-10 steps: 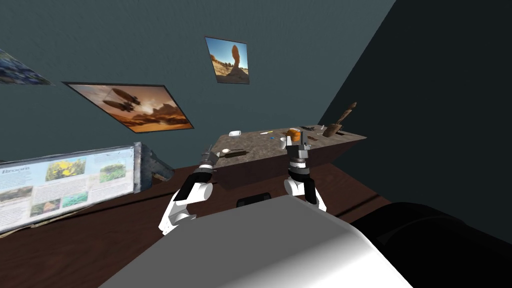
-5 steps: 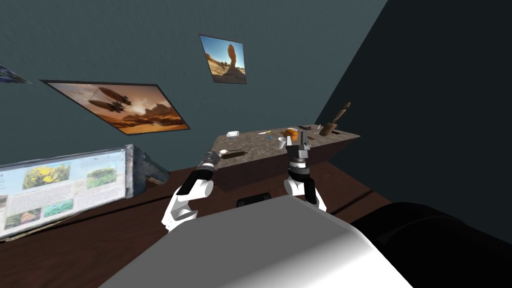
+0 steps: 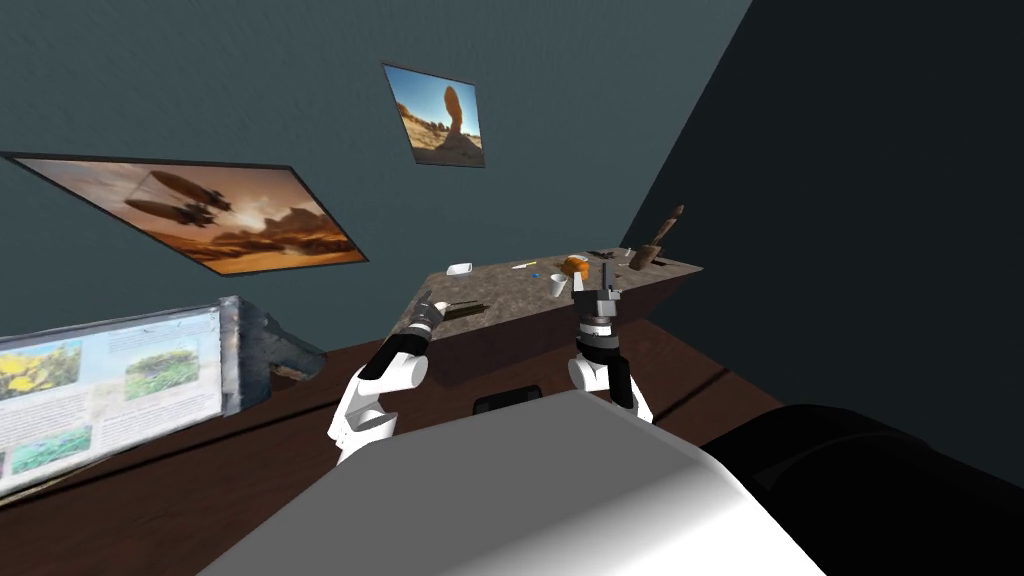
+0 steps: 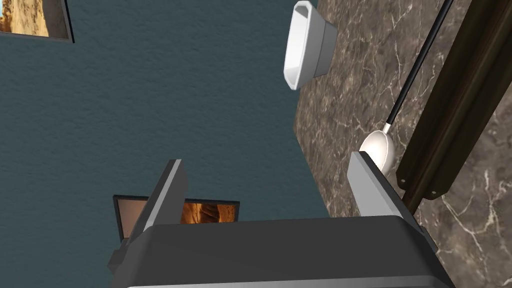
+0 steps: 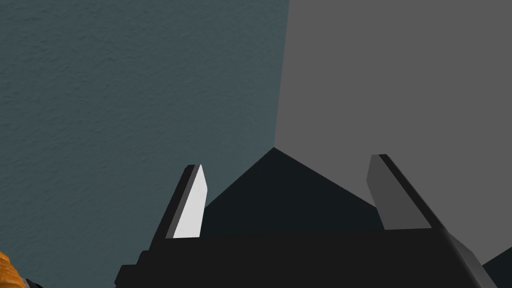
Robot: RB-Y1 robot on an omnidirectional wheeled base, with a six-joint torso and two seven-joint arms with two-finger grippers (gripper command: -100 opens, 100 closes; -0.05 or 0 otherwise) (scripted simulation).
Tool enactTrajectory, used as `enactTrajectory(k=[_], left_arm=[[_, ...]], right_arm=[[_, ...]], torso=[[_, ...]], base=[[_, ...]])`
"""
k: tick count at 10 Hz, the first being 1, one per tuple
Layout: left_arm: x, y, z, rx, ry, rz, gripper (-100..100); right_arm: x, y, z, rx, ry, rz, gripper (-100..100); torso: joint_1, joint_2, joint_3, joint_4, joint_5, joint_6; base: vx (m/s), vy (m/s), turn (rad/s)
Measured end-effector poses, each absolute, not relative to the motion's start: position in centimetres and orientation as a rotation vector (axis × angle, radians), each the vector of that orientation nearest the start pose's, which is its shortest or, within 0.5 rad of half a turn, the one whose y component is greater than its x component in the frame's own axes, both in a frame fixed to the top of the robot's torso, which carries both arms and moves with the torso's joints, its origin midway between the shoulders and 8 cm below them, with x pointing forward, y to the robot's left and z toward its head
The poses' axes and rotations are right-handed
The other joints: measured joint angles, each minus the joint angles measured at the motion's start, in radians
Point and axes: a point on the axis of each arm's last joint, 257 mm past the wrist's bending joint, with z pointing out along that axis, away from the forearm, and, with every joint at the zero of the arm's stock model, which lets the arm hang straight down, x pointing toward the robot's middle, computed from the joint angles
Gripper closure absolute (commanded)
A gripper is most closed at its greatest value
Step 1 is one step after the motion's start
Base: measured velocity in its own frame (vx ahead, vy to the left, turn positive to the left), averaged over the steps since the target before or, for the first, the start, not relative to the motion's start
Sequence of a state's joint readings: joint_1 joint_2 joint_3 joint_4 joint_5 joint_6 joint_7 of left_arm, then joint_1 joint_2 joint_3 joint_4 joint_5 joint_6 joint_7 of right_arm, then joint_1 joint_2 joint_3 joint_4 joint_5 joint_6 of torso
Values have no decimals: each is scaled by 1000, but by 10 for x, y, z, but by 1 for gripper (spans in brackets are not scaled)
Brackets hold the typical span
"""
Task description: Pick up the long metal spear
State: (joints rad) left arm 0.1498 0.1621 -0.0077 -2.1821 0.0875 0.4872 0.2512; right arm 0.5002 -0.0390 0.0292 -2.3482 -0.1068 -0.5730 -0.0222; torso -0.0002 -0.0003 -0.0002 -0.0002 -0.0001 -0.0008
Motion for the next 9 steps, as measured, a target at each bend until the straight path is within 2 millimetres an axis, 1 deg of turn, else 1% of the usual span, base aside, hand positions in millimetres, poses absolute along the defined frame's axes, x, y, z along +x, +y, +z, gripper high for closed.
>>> enactTrajectory(k=[2, 3, 5, 6, 8, 9], left_arm=[[494, 252, -121, -1376, 1178, -1308, -100], [495, 252, -125, -1395, 1191, -1296, -100], [499, 252, -133, -1430, 1213, -1270, -100], [500, 254, -137, -1450, 1225, -1255, -100], [502, 255, -146, -1488, 1246, -1226, -100], [503, 256, -151, -1510, 1258, -1209, -100]], right_arm=[[316, -274, 66, 595, 474, 1453, 0], [316, -274, 66, 595, 474, 1453, 0], [316, -274, 66, 595, 474, 1453, 0], [316, -274, 66, 595, 475, 1453, 0], [316, -274, 66, 595, 474, 1453, 0], [316, -274, 66, 595, 475, 1453, 0]], torso=[[0, 0, 0, 0, 0, 1], [0, 0, 0, 0, 0, 0], [0, 0, 0, 0, 0, 1], [1, 0, 0, 0, 0, 0], [1, 0, 0, 0, 0, 0], [1, 0, 0, 0, 0, 0]], base=[[15, -3, -119], [6, 1, 23], [15, 3, -120], [8, 5, 19], [16, 9, -125], [9, 9, 19]])
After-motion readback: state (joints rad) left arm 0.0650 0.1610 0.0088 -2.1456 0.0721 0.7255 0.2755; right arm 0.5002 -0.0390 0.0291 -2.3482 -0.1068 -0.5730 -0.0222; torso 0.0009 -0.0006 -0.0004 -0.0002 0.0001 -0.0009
